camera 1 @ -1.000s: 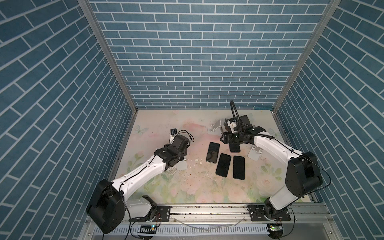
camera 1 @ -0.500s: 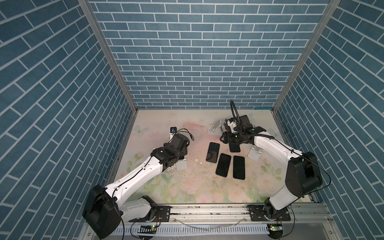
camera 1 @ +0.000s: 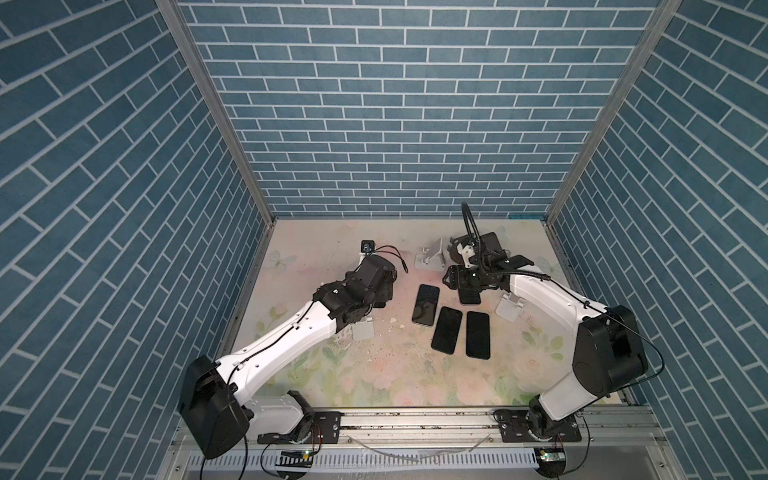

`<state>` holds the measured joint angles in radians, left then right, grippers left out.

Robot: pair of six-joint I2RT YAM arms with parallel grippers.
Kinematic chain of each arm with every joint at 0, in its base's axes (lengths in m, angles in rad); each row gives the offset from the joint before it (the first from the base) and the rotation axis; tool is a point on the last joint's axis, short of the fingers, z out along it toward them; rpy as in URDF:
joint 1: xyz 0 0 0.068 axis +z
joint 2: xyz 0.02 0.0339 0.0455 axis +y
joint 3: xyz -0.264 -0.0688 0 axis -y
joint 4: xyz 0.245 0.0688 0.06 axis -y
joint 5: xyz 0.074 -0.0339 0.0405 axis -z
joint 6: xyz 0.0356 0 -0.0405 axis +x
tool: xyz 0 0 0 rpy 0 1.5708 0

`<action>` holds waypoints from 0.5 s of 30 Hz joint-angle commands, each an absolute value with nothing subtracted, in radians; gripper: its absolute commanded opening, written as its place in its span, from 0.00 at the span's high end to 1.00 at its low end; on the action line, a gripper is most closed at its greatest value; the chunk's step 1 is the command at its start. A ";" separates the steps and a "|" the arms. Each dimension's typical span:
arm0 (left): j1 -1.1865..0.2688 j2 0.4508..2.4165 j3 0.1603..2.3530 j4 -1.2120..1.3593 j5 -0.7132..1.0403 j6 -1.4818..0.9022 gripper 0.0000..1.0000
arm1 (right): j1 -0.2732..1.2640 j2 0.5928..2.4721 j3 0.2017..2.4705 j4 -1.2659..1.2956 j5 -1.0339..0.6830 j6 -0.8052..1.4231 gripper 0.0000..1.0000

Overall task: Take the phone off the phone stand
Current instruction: 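Lift the teal phone up out of the white stand with the left gripper, then carry the teal phone toward the flat black phones and lower it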

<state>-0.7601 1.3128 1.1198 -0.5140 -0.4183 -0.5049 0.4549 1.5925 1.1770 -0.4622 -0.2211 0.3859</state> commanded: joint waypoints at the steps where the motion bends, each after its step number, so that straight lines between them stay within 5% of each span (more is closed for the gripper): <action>1: -0.786 1.353 1.179 -0.529 -0.436 -0.483 0.46 | 0.440 1.544 1.127 -0.459 -0.185 0.359 0.24; 15: -0.828 1.547 1.326 -0.568 -0.392 -0.480 0.46 | 0.399 1.486 1.045 -0.454 -0.148 0.341 0.24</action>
